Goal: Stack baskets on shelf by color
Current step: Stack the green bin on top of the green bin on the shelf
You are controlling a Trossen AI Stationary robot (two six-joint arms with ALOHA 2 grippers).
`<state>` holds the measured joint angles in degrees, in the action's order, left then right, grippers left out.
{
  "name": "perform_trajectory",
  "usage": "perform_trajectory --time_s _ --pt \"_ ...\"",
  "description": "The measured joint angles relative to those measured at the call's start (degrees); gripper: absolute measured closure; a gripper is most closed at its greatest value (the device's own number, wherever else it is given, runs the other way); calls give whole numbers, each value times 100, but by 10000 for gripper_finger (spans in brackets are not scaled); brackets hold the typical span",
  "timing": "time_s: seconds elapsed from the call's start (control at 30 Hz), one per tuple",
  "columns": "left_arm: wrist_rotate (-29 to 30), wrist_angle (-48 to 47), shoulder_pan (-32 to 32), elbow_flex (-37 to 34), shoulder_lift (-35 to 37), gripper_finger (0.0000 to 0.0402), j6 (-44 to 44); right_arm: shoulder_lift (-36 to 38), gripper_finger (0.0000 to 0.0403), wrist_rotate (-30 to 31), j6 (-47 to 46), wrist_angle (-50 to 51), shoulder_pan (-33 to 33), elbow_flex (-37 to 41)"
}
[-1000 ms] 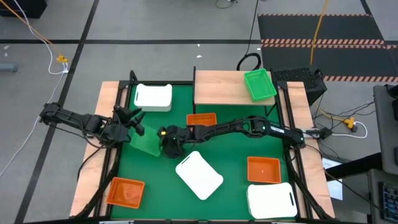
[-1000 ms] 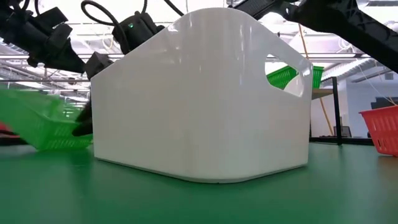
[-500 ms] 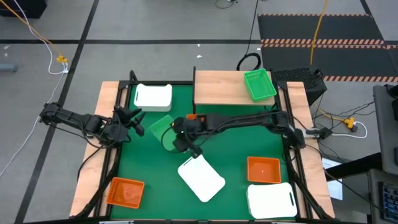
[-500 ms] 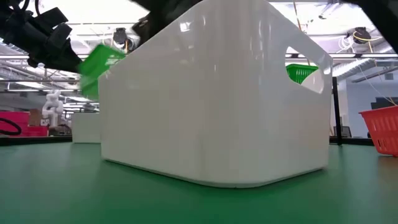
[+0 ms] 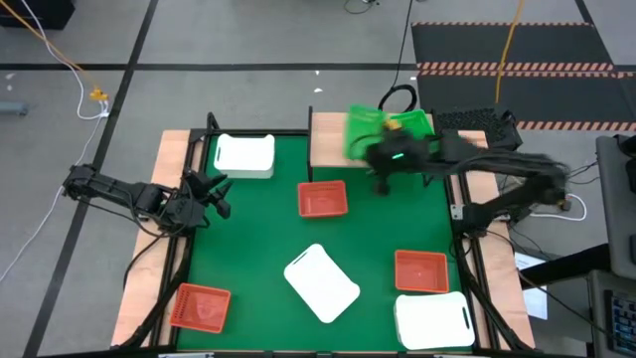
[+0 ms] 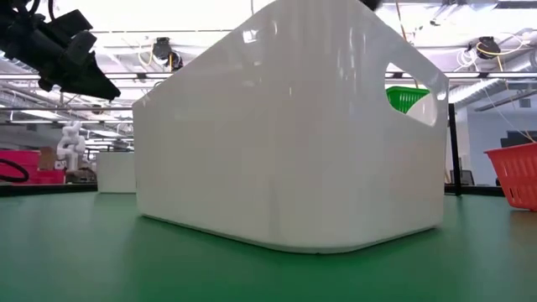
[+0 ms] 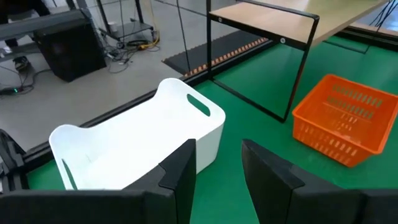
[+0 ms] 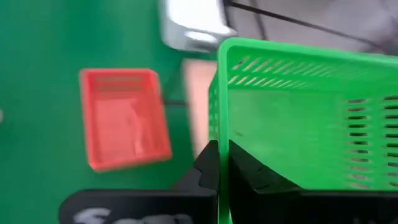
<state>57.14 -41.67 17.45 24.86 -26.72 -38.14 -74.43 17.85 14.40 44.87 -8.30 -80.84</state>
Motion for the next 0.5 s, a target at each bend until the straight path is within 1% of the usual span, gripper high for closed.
perform_trajectory --time_s 0.13,0.23,0.33,0.4,0.5 --pt "115 83 -32 0 0 270 20 1088 402 34 -30 23 -337 561" --pt "143 178 -102 0 -1 270 121 1569 402 36 106 155 -515 688" --pt "147 296 -202 0 -2 270 252 1754 402 48 153 701 -684 700" --pt "149 364 -277 0 0 270 338 1763 402 190 152 1214 -771 700" --pt "151 519 -360 0 0 270 542 1699 402 226 208 1797 -871 715"
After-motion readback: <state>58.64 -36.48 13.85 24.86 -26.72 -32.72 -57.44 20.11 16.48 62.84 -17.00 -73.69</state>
